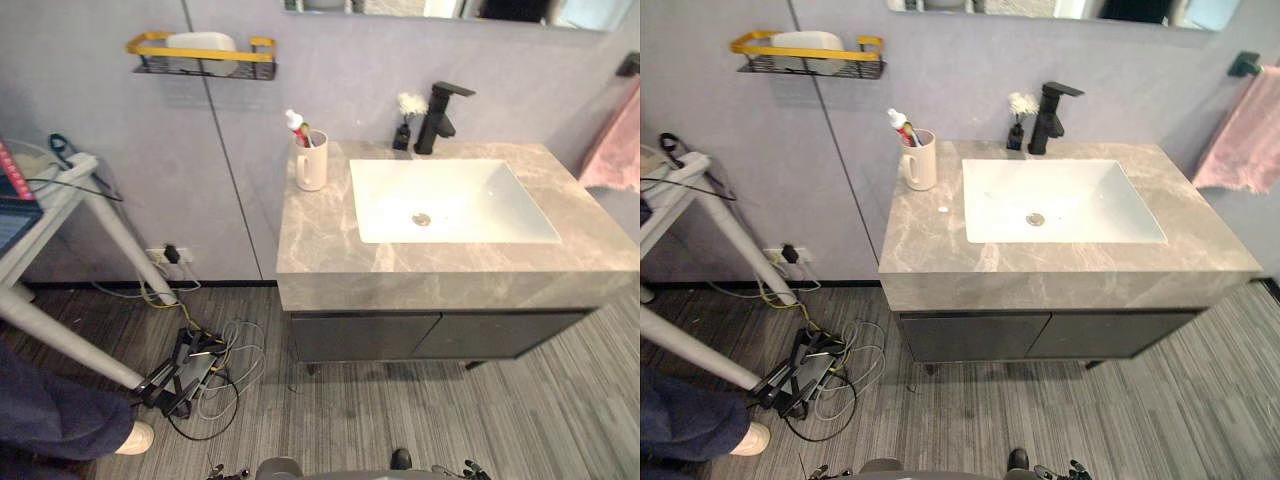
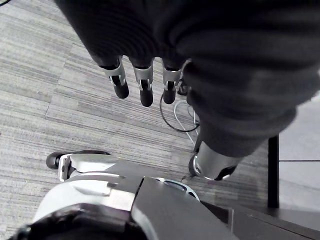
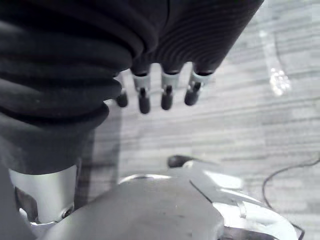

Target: Organize washtable

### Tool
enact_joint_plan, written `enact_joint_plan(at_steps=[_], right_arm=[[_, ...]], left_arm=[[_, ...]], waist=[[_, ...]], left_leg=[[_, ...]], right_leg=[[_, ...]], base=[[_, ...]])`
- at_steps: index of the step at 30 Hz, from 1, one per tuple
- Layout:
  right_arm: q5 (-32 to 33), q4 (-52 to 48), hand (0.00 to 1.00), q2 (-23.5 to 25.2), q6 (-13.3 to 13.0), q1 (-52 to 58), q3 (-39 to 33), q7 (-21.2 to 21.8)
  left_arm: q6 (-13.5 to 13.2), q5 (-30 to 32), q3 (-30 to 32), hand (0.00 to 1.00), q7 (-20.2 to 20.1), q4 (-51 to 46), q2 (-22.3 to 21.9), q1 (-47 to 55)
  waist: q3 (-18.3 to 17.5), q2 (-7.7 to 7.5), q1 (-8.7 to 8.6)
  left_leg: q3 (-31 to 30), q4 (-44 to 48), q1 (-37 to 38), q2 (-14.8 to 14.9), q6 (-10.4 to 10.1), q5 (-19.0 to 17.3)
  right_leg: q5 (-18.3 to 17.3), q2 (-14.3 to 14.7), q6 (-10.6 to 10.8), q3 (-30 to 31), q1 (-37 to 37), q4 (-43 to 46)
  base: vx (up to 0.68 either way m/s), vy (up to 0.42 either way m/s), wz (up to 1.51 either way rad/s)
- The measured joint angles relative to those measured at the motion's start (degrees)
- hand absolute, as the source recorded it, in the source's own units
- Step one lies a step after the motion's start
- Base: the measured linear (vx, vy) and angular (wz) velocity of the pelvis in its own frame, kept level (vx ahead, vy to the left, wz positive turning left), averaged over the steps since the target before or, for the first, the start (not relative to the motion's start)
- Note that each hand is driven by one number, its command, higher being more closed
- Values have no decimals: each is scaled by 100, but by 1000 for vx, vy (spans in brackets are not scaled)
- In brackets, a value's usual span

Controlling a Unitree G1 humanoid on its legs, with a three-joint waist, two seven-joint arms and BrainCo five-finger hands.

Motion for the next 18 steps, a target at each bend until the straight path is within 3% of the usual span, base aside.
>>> enact_joint_plan(at_steps=[1,2,4,5,7,9,12,15,18], right_arm=[[1,-38,0,-17,-4,-56,14,-2],[0,-83,0,-59,-4,-132,76,-5],[16,-233,0,-117,-6,-142,121,-7],[45,-292,0,-152,-23,-137,216,-9],[46,-296,0,-178,-38,-126,288,-2],[139,-333,0,-141,-104,-106,272,1],[288,-336,0,-138,-134,-114,248,9],[413,-363,0,-68,-120,-101,227,15],[476,-398,0,18,-121,-102,245,23]], left_arm=[[4,0,-20,0,3,65,15,-26],[8,1,-18,0,7,73,11,-71],[10,3,-65,0,12,125,-45,-123],[10,8,-115,0,21,134,-6,-122],[10,16,-116,0,22,147,13,-139],[5,27,-139,0,18,137,1,-345],[0,37,-228,0,14,1,-59,-504],[-3,38,-366,0,1,-60,-62,-636],[0,-12,-417,0,0,-62,-66,-667]], waist=[[17,-10,-21],[57,21,-27],[190,110,-58],[197,107,-157],[176,68,-171],[174,16,-298],[226,-15,-337],[238,-49,-417],[252,-147,-445]], left_leg=[[283,-49,47,11,26,-16],[570,-186,184,37,45,-2],[945,-385,511,73,76,21],[1317,-637,915,17,15,54],[1523,-812,1104,-75,-76,113],[1873,-1251,1295,-242,-100,304],[2395,-1815,1672,-499,-142,594],[2604,-1812,1762,-491,-148,747],[2944,-1277,1856,-279,-164,777]], right_leg=[[50,-27,-110,-248,-268,243],[136,-68,-448,-875,-409,371],[-302,-283,-1086,-2002,-451,966],[-604,-505,-1358,-2985,-456,1656],[-602,-511,-1351,-3237,-473,1694],[-602,-524,-1351,-3692,-563,1634],[-692,-454,-1480,-4186,-575,1457],[-680,-187,-1489,-3941,-557,1156],[-726,126,-1503,-3511,-517,1004]], base=[[55,81,-105],[67,60,-119],[100,36,-105],[134,36,-107],[128,15,-97],[166,-56,-90],[133,-61,-88],[107,-74,-66],[116,-94,-94]])
